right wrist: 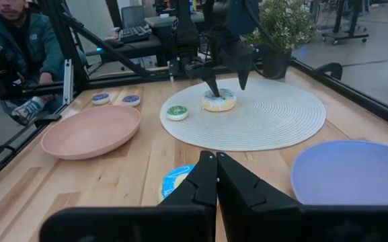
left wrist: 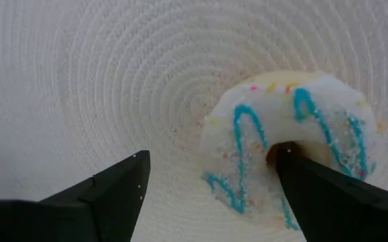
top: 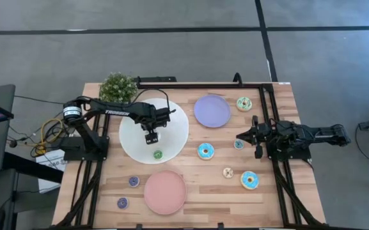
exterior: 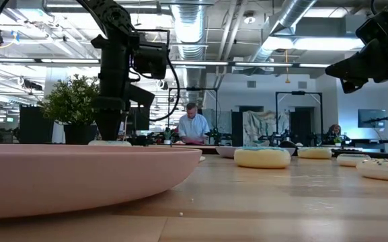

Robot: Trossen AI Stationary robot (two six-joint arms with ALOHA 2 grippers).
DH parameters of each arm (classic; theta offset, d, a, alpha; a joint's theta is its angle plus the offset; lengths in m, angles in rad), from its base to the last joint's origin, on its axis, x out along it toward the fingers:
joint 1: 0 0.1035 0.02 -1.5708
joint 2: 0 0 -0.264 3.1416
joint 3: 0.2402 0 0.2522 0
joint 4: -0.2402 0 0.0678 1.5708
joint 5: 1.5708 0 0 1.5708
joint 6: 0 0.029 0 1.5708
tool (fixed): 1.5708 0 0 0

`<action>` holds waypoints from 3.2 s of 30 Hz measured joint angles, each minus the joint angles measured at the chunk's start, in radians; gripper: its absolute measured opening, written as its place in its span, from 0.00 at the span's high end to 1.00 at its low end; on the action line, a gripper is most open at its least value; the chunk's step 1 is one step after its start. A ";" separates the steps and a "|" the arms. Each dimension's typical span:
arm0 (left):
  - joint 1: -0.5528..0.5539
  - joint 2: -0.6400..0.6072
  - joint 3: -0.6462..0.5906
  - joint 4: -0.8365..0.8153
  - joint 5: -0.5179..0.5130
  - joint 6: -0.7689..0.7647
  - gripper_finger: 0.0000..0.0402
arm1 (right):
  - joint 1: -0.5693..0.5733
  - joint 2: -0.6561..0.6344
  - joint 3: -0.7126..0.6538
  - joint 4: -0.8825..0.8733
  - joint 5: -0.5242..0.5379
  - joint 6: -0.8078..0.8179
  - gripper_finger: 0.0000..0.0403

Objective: Pick & Place donuts
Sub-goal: Put the big white donut on the pink plate

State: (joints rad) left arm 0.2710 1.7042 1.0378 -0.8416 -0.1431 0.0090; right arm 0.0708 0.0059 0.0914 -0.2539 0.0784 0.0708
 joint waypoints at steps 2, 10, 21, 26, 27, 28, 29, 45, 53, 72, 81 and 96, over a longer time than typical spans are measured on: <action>0.000 0.000 0.000 0.002 0.000 0.002 0.23 | 0.000 0.000 0.000 0.000 0.000 0.000 1.00; 0.000 0.000 0.000 0.028 0.008 0.000 0.25 | 0.000 0.000 0.000 0.000 0.000 0.000 1.00; 0.000 0.000 0.000 0.030 0.027 -0.004 0.25 | 0.000 0.000 0.000 0.000 0.000 0.000 1.00; 0.000 0.000 0.000 0.029 0.028 -0.013 0.25 | 0.000 0.000 0.000 0.000 0.000 0.000 1.00; 0.000 0.000 0.000 0.028 0.028 -0.016 0.25 | 0.000 0.000 0.000 0.000 0.000 0.000 1.00; 0.000 0.000 0.000 0.027 0.028 -0.021 0.25 | 0.000 0.000 0.000 0.000 0.000 0.000 1.00; 0.000 0.000 0.000 0.026 0.028 -0.022 0.26 | 0.000 0.000 0.000 0.000 0.000 0.000 1.00; 0.000 0.000 0.000 0.025 0.054 -0.036 0.48 | 0.000 0.000 0.000 0.000 0.000 0.000 1.00; 0.000 0.000 0.000 0.025 0.054 -0.037 0.48 | 0.000 0.000 0.000 0.000 0.000 0.000 1.00; 0.000 0.000 0.000 0.024 0.055 -0.043 0.62 | 0.000 0.000 0.000 0.000 0.000 0.000 1.00; 0.000 0.000 0.000 0.019 0.054 -0.043 0.64 | 0.000 0.000 0.000 0.000 0.000 0.000 1.00; 0.000 0.000 0.000 -0.017 0.057 -0.130 0.64 | 0.000 0.000 0.000 0.000 0.000 0.000 1.00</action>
State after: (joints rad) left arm 0.2707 1.7042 1.0378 -0.8582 -0.0856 -0.1206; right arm 0.0708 0.0059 0.0914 -0.2539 0.0784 0.0708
